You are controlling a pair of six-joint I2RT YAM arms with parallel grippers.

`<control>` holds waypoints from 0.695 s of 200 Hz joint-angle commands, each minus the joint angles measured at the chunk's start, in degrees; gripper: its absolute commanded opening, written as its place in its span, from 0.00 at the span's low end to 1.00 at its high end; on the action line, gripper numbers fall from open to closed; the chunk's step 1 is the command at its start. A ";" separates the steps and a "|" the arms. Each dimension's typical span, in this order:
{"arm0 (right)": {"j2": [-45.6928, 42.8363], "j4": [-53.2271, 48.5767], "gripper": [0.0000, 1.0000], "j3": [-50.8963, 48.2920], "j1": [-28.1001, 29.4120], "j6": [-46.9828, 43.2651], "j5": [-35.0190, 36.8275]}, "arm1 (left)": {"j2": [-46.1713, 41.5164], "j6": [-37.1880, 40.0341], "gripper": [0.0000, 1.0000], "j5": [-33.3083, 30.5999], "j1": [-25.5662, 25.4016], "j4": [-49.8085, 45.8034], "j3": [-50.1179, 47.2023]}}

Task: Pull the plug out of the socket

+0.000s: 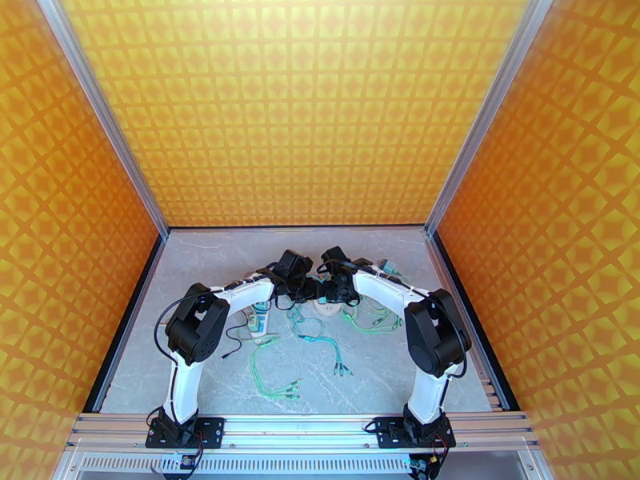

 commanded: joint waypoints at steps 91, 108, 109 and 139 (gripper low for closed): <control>-5.51 3.97 0.10 -2.38 -7.65 2.49 -17.44 | 6.47 1.59 0.30 -5.90 -1.04 -11.74 -3.81; -5.34 3.61 0.10 -2.03 -7.73 2.30 -17.36 | 6.55 1.85 0.30 -5.94 -1.04 -11.88 -3.51; -5.34 3.59 0.10 -2.02 -7.69 2.31 -17.36 | 6.56 1.83 0.30 -5.91 -1.04 -11.89 -3.52; -4.69 2.61 0.10 -1.36 -5.86 1.94 -15.65 | 7.09 2.22 0.31 -5.93 -1.03 -12.36 -2.52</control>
